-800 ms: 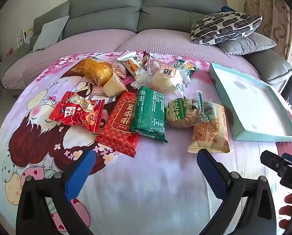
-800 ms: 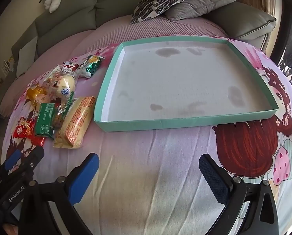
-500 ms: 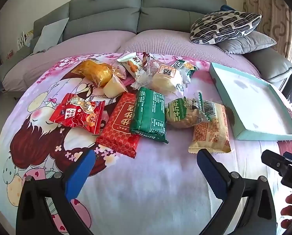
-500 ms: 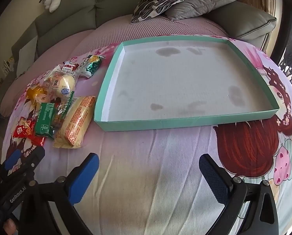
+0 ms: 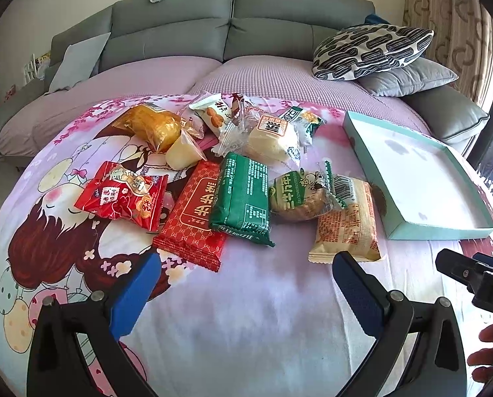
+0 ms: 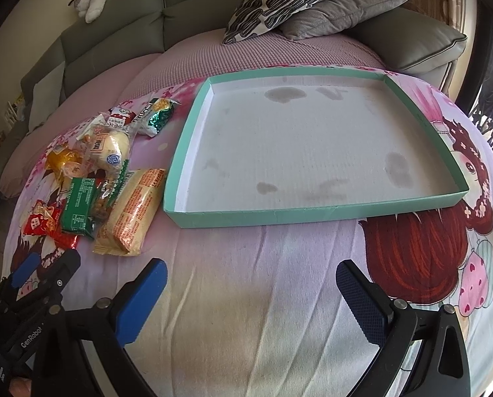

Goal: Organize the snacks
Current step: 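Move both grippers toward the snack pile beside the teal tray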

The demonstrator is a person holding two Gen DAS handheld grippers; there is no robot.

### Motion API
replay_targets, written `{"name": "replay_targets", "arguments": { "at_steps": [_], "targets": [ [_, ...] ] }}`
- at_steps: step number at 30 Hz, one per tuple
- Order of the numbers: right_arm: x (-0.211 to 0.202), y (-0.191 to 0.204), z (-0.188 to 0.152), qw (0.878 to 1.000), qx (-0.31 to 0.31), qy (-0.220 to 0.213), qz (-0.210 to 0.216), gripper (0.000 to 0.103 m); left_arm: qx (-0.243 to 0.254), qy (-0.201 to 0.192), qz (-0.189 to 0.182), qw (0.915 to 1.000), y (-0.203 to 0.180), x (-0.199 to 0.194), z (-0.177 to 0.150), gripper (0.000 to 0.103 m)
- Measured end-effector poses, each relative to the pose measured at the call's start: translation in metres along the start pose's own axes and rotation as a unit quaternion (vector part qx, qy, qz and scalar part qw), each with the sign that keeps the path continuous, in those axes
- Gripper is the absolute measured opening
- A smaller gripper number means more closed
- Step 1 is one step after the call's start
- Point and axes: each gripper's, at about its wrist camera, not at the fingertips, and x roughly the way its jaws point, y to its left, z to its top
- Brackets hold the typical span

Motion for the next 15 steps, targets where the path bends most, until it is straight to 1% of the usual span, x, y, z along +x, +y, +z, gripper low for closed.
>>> {"name": "replay_targets", "arguments": {
  "at_steps": [1, 7, 9, 11, 15],
  "targets": [
    [-0.0005, 0.0002, -0.0001, 1.0, -0.002, -0.004, -0.001, 0.103, 0.001, -0.002, 0.0, 1.0, -0.0005, -0.0003, 0.0001, 0.103],
    [-0.0008, 0.0002, -0.0013, 1.0, -0.004, 0.004, 0.003, 0.103, -0.001, -0.005, -0.008, 1.0, 0.0001, -0.001, 0.001, 0.103],
    [-0.0022, -0.0001, -0.0018, 1.0, -0.004, -0.01, 0.005, 0.103, -0.002, -0.008, -0.008, 0.9999, 0.001, -0.0017, 0.0016, 0.103],
    [-0.0023, -0.0004, -0.0015, 1.0, -0.006, -0.014, 0.004, 0.103, -0.002, -0.01, -0.008, 0.9999, 0.0012, -0.0022, 0.0016, 0.103],
    [-0.0017, 0.0001, -0.0012, 1.0, -0.012, -0.01, -0.001, 0.103, 0.001, -0.011, -0.017, 0.9998, 0.0, -0.0022, 0.0018, 0.103]
  ]
}}
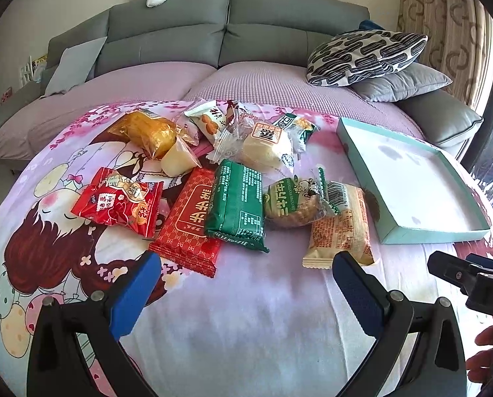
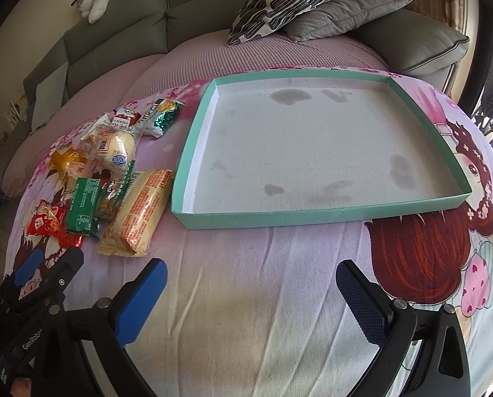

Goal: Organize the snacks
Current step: 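Move both grippers toward the snack pile beside the teal tray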

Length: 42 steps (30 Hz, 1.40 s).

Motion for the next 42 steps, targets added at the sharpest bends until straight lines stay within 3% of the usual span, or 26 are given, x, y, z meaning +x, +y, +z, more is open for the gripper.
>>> {"name": "replay_targets", "arguments": {
  "at_steps": [14, 22, 28, 36, 42],
  "targets": [
    [0.002, 0.006, -0.003, 1.0, -0.004, -0.001, 0.002, 0.103, -0.013, 0.0, -0.043, 0.999, 0.002, -0.007, 0.007, 0.103],
    [0.005, 0.01, 0.008, 1.0, -0.001, -0.021, -0.008, 0.103, -0.041, 0.013, -0.042, 0.9982, 0.016, -0.017, 0.04, 0.103],
    [0.004, 0.031, 0.026, 0.999, -0.002, -0.045, 0.024, 0.103, -0.043, 0.019, 0.047, 0.9978, 0.022, -0.013, 0.065, 0.103],
    [0.011, 0.071, 0.037, 0.997, -0.046, -0.052, 0.025, 0.103, -0.061, 0.037, 0.087, 0.9936, 0.027, 0.007, 0.08, 0.103],
    [0.013, 0.078, 0.036, 0.998, -0.032, -0.035, 0.049, 0.097, -0.066, 0.057, 0.07, 0.9937, 0.024, 0.022, 0.087, 0.103]
  ]
}}
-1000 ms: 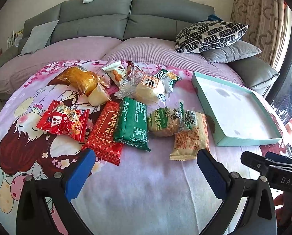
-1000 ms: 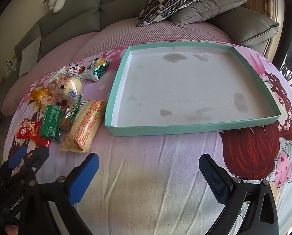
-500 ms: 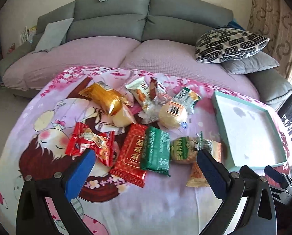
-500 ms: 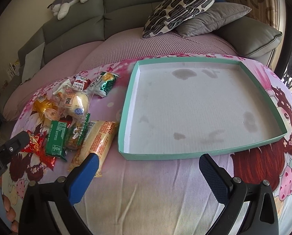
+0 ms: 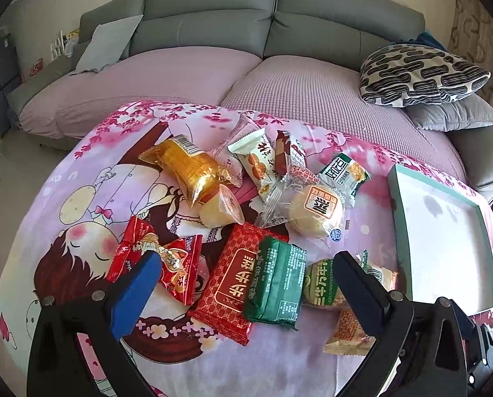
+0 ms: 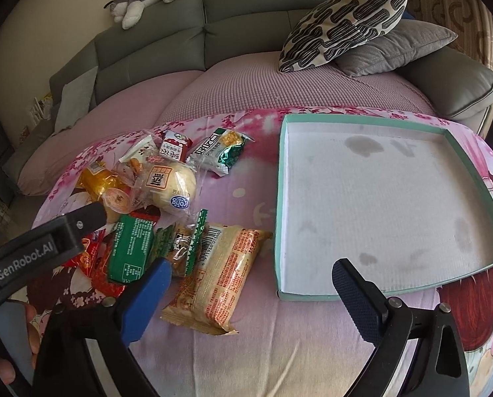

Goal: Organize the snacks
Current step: 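Move both grippers toward the snack pile beside the teal tray, then grasp the green packet with the left gripper while the right gripper grasps the tan bread packet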

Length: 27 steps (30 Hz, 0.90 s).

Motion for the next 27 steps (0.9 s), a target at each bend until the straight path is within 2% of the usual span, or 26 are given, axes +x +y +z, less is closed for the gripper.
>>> {"name": "replay_targets", "arguments": {
  "at_steps": [5, 12, 14, 18, 19, 21, 27],
  "targets": [
    [0.004, 0.014, -0.003, 1.0, -0.026, 0.008, -0.001, 0.084, 0.012, 0.002, -0.003, 0.9999, -0.004, 0.005, 0.002, 0.102],
    [0.012, 0.029, -0.008, 0.998, -0.052, 0.019, 0.0, 0.073, 0.017, 0.018, -0.009, 0.9996, -0.004, 0.021, -0.006, 0.101],
    [0.019, 0.031, -0.01, 0.998, -0.056, 0.032, 0.001, 0.064, 0.021, 0.025, -0.006, 0.9995, -0.005, 0.028, -0.009, 0.101],
    [0.031, 0.032, -0.014, 0.997, -0.058, 0.052, 0.002, 0.058, 0.026, 0.038, -0.009, 0.9989, -0.007, 0.039, -0.014, 0.1],
    [0.033, 0.032, -0.015, 0.997, -0.057, 0.055, 0.004, 0.055, 0.028, 0.041, -0.009, 0.9987, -0.008, 0.042, -0.015, 0.099],
    [0.038, 0.033, -0.017, 0.996, -0.056, 0.062, 0.005, 0.055, 0.033, 0.05, -0.011, 0.9981, -0.01, 0.048, -0.018, 0.086],
    [0.051, 0.033, -0.021, 0.995, -0.059, 0.074, -0.002, 0.053, 0.04, 0.055, -0.017, 0.9975, -0.013, 0.056, -0.025, 0.079]
  ]
}}
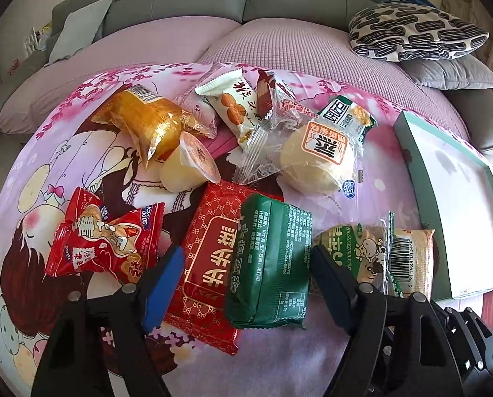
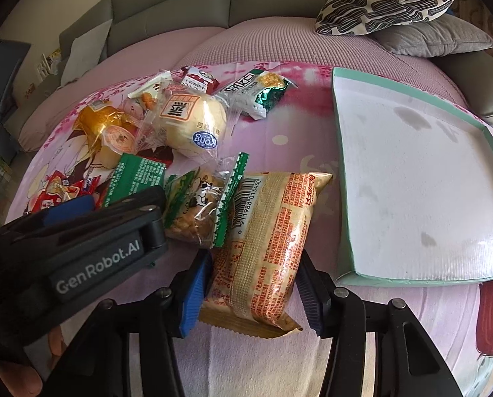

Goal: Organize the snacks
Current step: 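Grasp the green packet with the left gripper while the right gripper grasps the tan bread packet, then carry the green packet and tan bread packet over the teal tray with both grippers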

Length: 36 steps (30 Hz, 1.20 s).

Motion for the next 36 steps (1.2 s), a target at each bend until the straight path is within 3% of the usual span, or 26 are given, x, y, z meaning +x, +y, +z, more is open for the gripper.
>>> {"name": "replay_targets", "arguments": {
  "at_steps": [7, 11, 17, 27, 36],
  "targets": [
    [0.001, 0.002, -0.002, 1.0, -0.012, -0.008, -0.008, 0.052, 0.015, -0.011, -0.015, 0.9997, -0.006, -0.003, -0.002, 0.06],
    [-0.002, -0.002, -0.002, 1.0, 0.0, -0.011, -0.002, 0.045, 0.015, -0.013, -0.027, 0.9994, -0.008, -0.005, -0.003, 0.049],
    [-0.006, -0.009, -0.001, 1.0, 0.013, -0.018, 0.011, 0.038, 0.011, -0.015, -0.035, 0.9992, -0.006, -0.005, -0.001, 0.047],
    [-0.016, -0.016, -0.001, 0.999, 0.025, -0.029, 0.026, 0.038, -0.002, -0.019, -0.039, 0.9991, -0.003, -0.009, 0.0, 0.046],
    [-0.033, -0.018, 0.001, 0.997, 0.026, -0.064, 0.036, 0.038, -0.014, -0.042, -0.042, 0.9982, 0.003, -0.024, 0.003, 0.046]
  ]
}}
